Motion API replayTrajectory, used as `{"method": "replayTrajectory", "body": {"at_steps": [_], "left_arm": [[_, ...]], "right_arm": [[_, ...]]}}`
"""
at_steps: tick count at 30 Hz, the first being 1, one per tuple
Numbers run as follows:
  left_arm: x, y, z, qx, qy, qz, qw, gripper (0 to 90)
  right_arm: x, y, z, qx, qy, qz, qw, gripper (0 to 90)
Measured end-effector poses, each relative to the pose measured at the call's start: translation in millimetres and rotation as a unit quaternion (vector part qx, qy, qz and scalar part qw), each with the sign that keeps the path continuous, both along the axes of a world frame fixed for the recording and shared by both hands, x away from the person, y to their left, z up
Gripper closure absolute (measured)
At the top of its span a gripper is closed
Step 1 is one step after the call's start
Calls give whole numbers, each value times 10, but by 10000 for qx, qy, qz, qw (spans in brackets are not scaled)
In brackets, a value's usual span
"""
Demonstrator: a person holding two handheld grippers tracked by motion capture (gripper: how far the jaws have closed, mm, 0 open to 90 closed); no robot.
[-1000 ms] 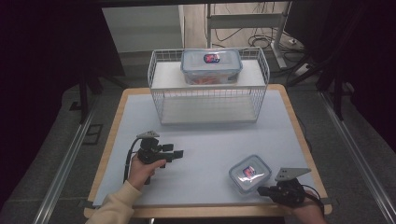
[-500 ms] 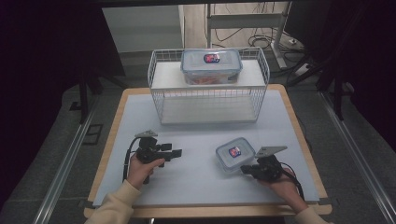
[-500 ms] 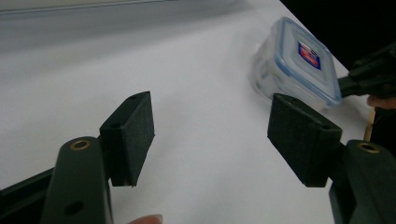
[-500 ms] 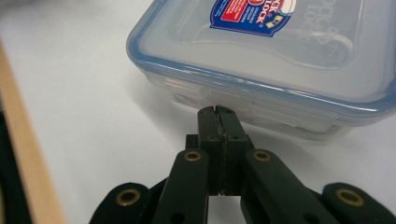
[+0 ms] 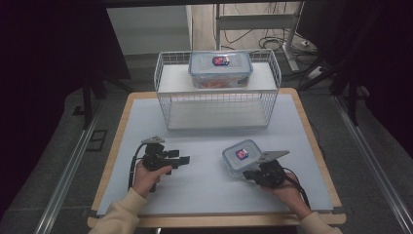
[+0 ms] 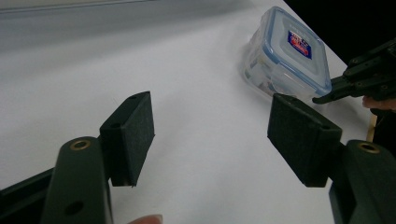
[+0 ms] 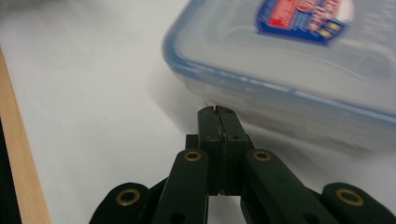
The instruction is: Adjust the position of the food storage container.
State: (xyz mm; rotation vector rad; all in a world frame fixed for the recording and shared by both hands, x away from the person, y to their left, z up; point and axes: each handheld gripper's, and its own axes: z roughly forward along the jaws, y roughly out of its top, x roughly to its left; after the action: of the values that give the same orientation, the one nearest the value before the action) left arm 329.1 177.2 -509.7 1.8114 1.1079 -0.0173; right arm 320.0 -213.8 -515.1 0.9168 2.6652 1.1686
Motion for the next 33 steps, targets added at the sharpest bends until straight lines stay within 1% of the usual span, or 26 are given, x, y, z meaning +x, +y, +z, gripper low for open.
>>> {"method": "replayTrajectory", "body": {"at_steps": [2,6,9,11,13,17,21,24,27,29,30,31,32,33], "left_arm": [[1,4,1,3,-1,7,10000,313],[7,8,-5,15,6,-16,10000,312],[8,8,-6,5,1,-1,10000,312],[8,11,-6,14,-3,6,10000,312],[9,18,-6,34,-9,-5,10000,312],[10,19,-9,38,-6,-9,10000,312],[9,14,-14,36,6,-18,10000,311],[9,11,-16,29,5,-21,10000,311],[8,9,-15,42,-1,-21,10000,311],[4,13,-10,35,-12,-16,10000,311],[6,19,-9,44,-24,-7,10000,311],[7,21,-9,41,-22,-1,10000,311],[12,26,-12,37,-16,9,10000,312],[14,26,-13,35,-14,20,10000,311]], "right_arm": [[1,60,-2,-6,-15,61,10000,895],[4,160,-17,-8,-96,80,9999,895],[16,256,-43,18,-110,-44,9999,895],[25,316,-56,29,-149,-74,9999,895],[40,395,-65,5,-225,-168,9996,895],[96,494,-75,53,-251,-296,9992,895],[119,555,-98,61,-235,-315,9992,895],[110,533,-81,94,-211,-316,9992,895],[50,455,12,197,-284,-271,9990,894],[-10,353,96,271,-339,-254,9987,895],[-39,286,136,330,-365,-293,9984,895],[-60,191,185,418,-384,-372,9977,895],[-59,130,216,466,-404,-438,9971,895],[-42,29,270,531,-457,-554,9960,895]]}}
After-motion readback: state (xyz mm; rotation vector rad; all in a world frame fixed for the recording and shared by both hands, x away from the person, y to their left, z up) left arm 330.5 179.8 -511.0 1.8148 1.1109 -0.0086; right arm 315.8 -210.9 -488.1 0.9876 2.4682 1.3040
